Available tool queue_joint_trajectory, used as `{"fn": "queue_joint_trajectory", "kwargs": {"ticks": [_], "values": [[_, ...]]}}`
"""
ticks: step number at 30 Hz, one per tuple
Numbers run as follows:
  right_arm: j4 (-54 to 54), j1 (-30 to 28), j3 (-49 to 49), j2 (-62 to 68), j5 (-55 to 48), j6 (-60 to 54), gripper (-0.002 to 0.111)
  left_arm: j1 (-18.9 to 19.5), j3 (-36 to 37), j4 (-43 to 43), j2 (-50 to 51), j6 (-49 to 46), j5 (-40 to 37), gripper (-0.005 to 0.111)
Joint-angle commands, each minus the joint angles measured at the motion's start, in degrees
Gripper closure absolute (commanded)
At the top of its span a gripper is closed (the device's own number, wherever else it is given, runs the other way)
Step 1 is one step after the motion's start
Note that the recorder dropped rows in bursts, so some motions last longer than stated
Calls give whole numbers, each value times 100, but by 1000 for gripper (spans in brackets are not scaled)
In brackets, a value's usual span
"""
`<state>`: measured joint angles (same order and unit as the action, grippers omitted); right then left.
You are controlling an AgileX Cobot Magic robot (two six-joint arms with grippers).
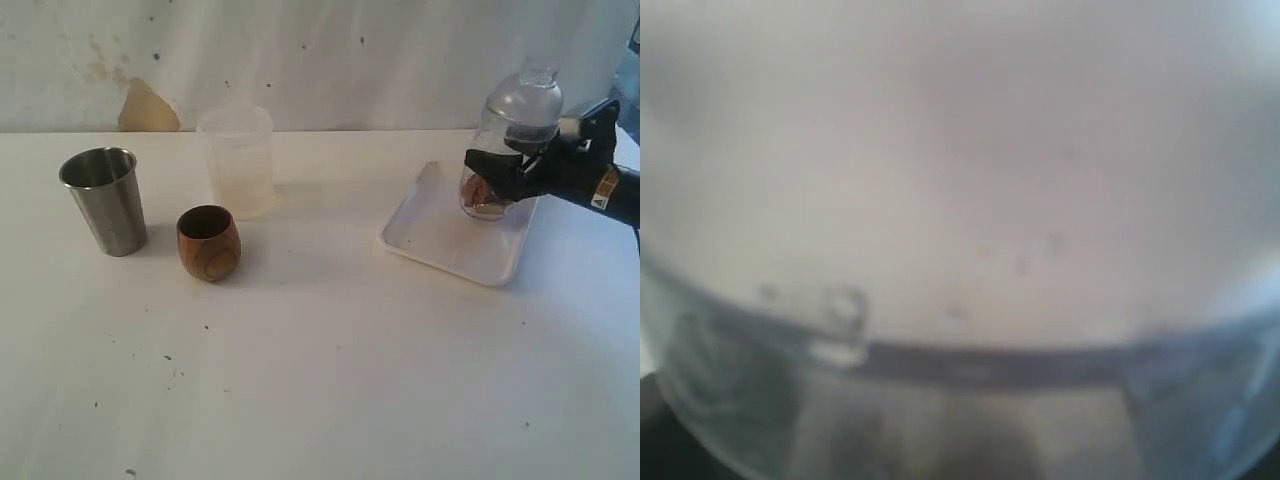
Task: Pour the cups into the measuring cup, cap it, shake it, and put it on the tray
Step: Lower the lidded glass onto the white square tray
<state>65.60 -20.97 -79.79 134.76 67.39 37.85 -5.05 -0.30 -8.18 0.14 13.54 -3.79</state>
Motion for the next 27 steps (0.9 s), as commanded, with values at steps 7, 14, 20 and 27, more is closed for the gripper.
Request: {"fn": "queue_joint_trajectory", "kwargs": {"ticks": [7, 14, 20, 27], "values": [[-4, -6, 0, 124, 257, -38, 105, -30, 30, 0, -14, 11, 28, 2], [-20, -6, -11, 134, 257, -27, 70, -30, 30, 0, -14, 11, 28, 2], [-20, -6, -11, 134, 257, -13, 35, -30, 30, 0, -14, 11, 28, 2], [-20, -6, -11, 134, 257, -13, 21, -30, 30, 0, -14, 11, 28, 2]]}}
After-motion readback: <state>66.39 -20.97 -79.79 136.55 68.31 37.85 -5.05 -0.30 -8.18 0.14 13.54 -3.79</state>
